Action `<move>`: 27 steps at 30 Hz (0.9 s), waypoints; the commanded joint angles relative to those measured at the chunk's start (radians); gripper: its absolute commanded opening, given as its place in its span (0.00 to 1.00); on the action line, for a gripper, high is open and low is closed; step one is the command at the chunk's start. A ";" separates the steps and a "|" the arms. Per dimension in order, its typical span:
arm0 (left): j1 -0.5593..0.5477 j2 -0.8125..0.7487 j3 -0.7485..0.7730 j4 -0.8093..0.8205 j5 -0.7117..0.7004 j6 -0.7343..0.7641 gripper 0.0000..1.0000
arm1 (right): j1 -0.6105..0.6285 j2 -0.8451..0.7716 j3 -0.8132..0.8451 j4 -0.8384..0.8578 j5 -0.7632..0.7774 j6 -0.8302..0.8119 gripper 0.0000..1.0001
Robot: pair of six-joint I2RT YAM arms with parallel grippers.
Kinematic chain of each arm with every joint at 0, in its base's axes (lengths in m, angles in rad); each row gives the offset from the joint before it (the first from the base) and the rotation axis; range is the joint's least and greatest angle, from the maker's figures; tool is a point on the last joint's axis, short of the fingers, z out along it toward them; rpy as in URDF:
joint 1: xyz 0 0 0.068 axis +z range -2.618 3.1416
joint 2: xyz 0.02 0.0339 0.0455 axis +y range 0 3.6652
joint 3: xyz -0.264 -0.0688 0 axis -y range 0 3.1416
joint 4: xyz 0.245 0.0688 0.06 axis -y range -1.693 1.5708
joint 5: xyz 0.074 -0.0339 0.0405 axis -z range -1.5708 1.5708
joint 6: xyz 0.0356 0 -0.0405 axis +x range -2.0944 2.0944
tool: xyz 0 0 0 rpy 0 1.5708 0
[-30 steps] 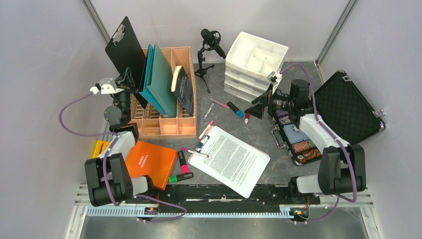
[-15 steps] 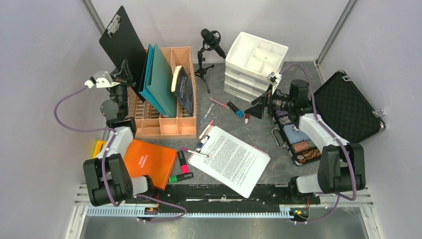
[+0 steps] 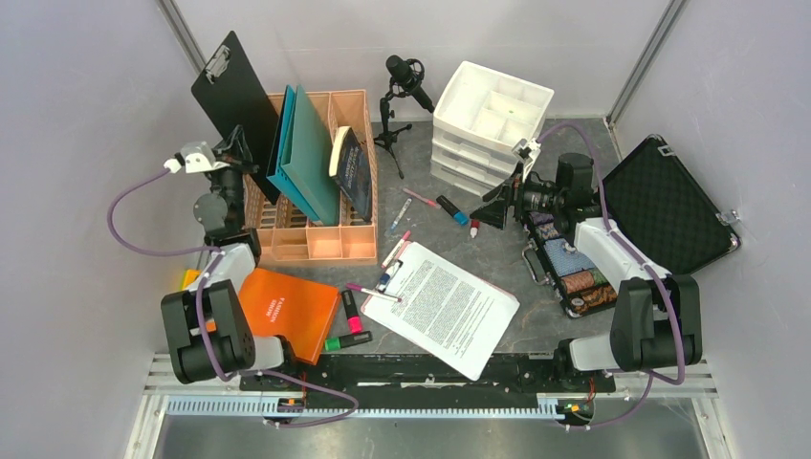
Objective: Organize the desk
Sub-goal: Place the folder in the storage box.
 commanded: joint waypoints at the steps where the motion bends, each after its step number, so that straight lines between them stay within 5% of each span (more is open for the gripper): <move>1: 0.005 0.021 -0.038 0.134 0.028 -0.022 0.02 | -0.005 0.011 0.000 0.012 -0.016 -0.022 0.98; 9: 0.005 0.161 -0.108 0.344 0.076 0.030 0.02 | -0.005 0.012 -0.001 0.012 -0.018 -0.023 0.98; 27: 0.002 0.167 -0.100 0.345 0.240 0.075 0.02 | -0.005 0.043 0.007 0.007 -0.032 -0.031 0.98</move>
